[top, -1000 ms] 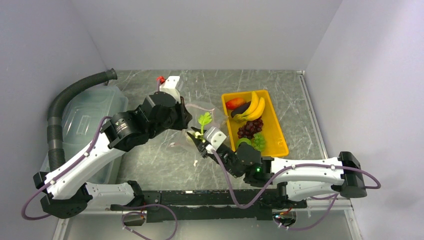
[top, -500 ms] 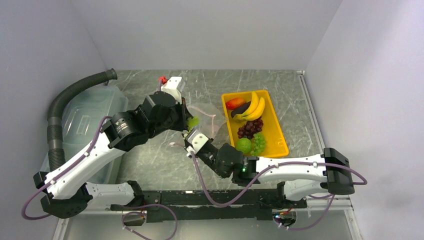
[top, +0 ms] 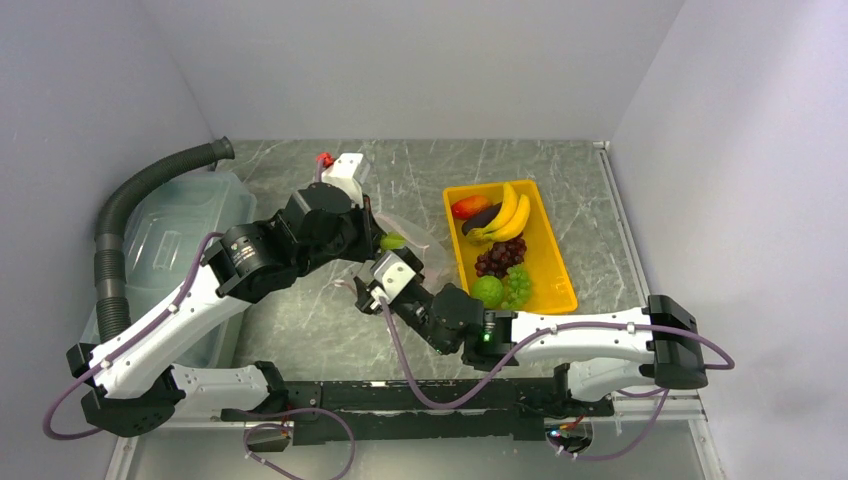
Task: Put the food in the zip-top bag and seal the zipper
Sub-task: Place the fake vegetable in the zipper food storage bag.
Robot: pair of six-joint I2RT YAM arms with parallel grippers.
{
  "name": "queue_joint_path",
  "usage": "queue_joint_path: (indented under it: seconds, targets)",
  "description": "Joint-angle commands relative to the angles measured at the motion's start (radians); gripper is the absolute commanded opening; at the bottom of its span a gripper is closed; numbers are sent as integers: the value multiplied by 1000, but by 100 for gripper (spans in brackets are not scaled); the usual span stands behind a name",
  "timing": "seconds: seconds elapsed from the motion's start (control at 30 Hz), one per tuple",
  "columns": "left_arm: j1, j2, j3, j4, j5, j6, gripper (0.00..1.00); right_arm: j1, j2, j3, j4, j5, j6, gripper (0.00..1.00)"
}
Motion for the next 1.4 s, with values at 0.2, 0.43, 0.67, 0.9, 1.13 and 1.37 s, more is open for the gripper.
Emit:
queue_joint_path:
  seconds: [0.2, 0.43, 0.67, 0.9, 1.13, 1.37]
  targets:
    - [1, -25, 6, 53, -27, 2, 0, 3, -123, 80, -102, -99, 98, 76]
    - [4, -27, -7, 63, -40, 3, 0, 3, -173, 136, -222, -146, 166, 79]
    - [7, -46, -39, 85, -48, 3, 0, 3, -200, 217, -353, -199, 229, 83]
    - [9, -44, -42, 96, -42, 5, 0, 3, -173, 280, -412, -197, 235, 84]
    - [10, -61, -52, 101, -44, 4, 0, 3, -176, 225, -337, -165, 194, 83]
    - [9, -93, -86, 116, -60, 7, 0, 3, -195, 233, -380, -42, 215, 80]
